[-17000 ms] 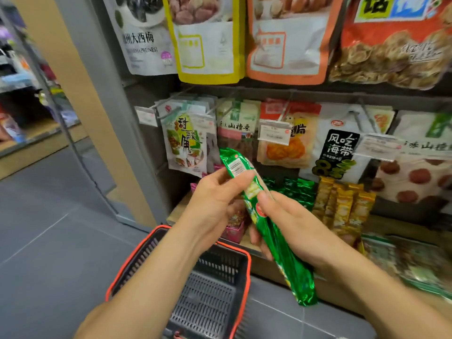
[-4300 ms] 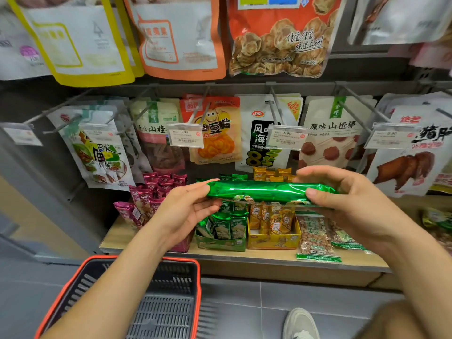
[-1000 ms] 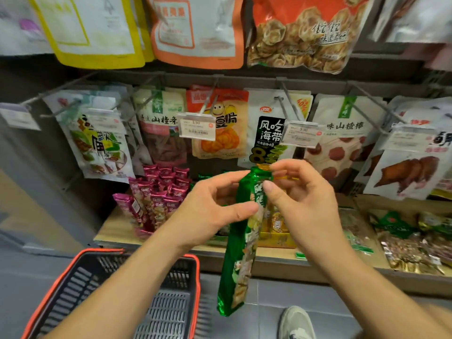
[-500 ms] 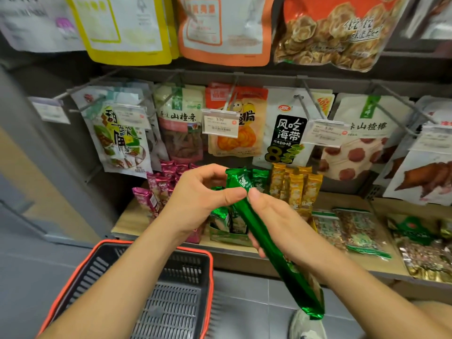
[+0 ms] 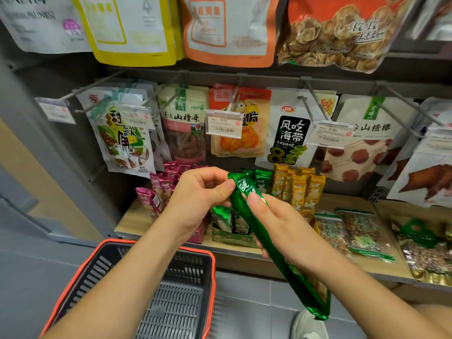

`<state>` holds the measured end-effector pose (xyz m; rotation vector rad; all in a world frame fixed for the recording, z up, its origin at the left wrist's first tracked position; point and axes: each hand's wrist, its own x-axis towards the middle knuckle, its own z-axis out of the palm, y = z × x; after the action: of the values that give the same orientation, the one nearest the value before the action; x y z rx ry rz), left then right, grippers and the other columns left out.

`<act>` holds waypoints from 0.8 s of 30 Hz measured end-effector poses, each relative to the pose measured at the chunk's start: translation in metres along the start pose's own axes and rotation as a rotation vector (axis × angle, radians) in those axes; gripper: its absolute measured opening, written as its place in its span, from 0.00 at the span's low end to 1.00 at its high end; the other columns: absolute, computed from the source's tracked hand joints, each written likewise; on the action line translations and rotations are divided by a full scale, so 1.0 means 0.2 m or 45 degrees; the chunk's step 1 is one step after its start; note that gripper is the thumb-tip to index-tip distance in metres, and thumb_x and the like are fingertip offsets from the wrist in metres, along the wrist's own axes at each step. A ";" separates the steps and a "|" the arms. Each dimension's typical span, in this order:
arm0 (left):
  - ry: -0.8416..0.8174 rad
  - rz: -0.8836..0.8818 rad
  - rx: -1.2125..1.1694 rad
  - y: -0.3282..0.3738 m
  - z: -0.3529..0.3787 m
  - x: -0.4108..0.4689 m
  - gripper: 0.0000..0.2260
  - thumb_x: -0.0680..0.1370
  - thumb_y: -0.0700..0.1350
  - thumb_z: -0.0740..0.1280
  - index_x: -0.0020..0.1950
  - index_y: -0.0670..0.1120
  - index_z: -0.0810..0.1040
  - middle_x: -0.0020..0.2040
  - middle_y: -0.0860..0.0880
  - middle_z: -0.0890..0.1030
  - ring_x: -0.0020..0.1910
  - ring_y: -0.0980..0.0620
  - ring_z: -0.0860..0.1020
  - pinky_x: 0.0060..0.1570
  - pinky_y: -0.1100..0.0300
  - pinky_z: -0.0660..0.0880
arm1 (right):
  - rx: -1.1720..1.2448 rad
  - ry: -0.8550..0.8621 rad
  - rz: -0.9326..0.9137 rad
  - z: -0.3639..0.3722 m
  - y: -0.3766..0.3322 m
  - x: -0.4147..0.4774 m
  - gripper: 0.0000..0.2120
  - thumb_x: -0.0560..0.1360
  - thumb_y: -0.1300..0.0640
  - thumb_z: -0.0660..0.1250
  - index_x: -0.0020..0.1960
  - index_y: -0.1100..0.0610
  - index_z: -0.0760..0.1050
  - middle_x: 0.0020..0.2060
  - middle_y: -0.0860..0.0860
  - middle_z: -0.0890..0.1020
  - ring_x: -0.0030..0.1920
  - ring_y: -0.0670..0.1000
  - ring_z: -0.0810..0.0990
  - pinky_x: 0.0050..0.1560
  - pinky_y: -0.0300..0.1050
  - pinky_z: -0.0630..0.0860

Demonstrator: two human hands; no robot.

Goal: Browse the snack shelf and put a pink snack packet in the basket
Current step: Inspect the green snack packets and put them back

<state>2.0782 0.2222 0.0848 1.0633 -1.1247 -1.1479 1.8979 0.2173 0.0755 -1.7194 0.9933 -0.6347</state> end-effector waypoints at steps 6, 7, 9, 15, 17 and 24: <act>-0.084 0.056 0.278 0.04 -0.04 -0.01 0.04 0.70 0.44 0.73 0.42 0.45 0.85 0.35 0.49 0.83 0.33 0.55 0.79 0.35 0.65 0.77 | -0.409 0.155 -0.094 -0.02 0.03 -0.02 0.23 0.71 0.27 0.52 0.47 0.45 0.71 0.32 0.48 0.79 0.31 0.47 0.78 0.36 0.56 0.76; -0.039 0.096 0.347 0.03 -0.03 -0.01 0.03 0.70 0.42 0.73 0.42 0.44 0.84 0.32 0.50 0.82 0.30 0.56 0.78 0.33 0.66 0.75 | -0.472 0.164 -0.096 -0.02 0.03 -0.02 0.24 0.71 0.27 0.52 0.48 0.45 0.71 0.32 0.48 0.79 0.31 0.46 0.77 0.36 0.55 0.75; 0.045 0.107 0.368 0.03 -0.02 0.00 0.03 0.71 0.36 0.73 0.39 0.43 0.84 0.30 0.50 0.81 0.28 0.56 0.76 0.30 0.65 0.75 | -0.534 0.175 -0.103 -0.02 0.03 -0.02 0.24 0.70 0.27 0.54 0.48 0.46 0.70 0.33 0.47 0.79 0.32 0.45 0.77 0.35 0.52 0.74; 0.067 -0.039 0.064 0.03 -0.01 0.00 0.13 0.73 0.32 0.68 0.33 0.46 0.84 0.33 0.47 0.81 0.33 0.52 0.78 0.31 0.64 0.75 | -0.368 0.153 -0.102 0.00 -0.01 0.00 0.18 0.71 0.37 0.67 0.48 0.47 0.65 0.40 0.44 0.81 0.38 0.42 0.80 0.38 0.41 0.78; 0.072 -0.083 -0.082 0.01 -0.01 0.00 0.14 0.74 0.33 0.66 0.32 0.46 0.83 0.32 0.48 0.80 0.31 0.55 0.77 0.30 0.66 0.73 | -0.359 0.145 -0.095 0.01 -0.02 0.00 0.18 0.72 0.41 0.69 0.49 0.47 0.62 0.42 0.46 0.81 0.35 0.48 0.81 0.37 0.52 0.80; 0.006 -0.078 -0.068 0.00 -0.02 0.02 0.06 0.71 0.45 0.69 0.36 0.48 0.83 0.37 0.44 0.75 0.30 0.57 0.70 0.30 0.67 0.67 | -0.770 0.290 -0.172 0.03 -0.02 -0.01 0.19 0.75 0.40 0.66 0.55 0.42 0.58 0.34 0.43 0.76 0.29 0.44 0.74 0.27 0.42 0.69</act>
<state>2.0831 0.2187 0.0839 1.0649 -1.0583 -1.2170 1.9032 0.2232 0.0780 -2.2931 1.3306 -0.6692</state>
